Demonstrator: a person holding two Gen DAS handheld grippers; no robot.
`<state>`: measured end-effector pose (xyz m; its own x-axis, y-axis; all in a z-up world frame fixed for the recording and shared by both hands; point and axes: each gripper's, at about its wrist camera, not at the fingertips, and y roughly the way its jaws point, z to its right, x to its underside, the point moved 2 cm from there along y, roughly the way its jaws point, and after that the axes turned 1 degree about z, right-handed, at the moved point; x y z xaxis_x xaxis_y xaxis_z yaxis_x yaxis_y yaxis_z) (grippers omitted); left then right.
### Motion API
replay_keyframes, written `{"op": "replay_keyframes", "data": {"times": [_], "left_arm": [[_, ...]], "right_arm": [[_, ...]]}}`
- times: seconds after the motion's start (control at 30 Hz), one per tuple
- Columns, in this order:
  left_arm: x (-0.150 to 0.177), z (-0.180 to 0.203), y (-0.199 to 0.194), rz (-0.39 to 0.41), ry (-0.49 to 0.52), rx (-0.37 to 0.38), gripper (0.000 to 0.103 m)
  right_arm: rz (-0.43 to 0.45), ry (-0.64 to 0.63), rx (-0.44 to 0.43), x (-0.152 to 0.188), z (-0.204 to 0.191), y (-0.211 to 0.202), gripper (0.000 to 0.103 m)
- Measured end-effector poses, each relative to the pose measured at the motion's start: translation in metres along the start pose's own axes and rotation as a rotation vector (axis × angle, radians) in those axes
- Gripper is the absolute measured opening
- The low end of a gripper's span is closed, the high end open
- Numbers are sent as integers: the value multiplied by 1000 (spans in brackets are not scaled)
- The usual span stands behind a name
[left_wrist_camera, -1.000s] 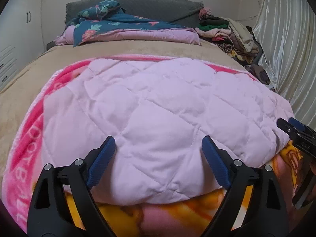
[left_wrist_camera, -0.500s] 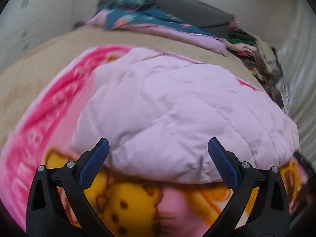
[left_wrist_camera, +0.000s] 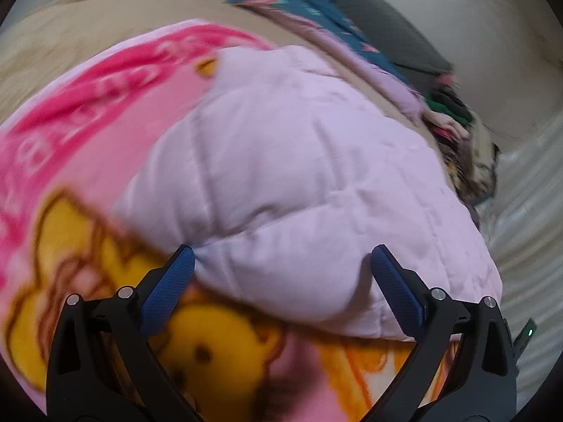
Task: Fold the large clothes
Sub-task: 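Close both tools on the jacket edge and lift it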
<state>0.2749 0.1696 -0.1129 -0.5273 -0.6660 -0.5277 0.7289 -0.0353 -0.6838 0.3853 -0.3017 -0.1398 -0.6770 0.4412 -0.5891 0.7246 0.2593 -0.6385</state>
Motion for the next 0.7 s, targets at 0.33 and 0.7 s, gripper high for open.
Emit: {"op": "replay_keyframes", "data": {"times": [0.33, 0.7], "left_arm": [[-9, -21, 34, -53, -191, 174, 95], [-27, -2, 44, 3, -87, 179, 86]], "right_arm": [[23, -18, -12, -8, -12, 21, 99], [30, -55, -118, -11, -20, 21, 62]]}}
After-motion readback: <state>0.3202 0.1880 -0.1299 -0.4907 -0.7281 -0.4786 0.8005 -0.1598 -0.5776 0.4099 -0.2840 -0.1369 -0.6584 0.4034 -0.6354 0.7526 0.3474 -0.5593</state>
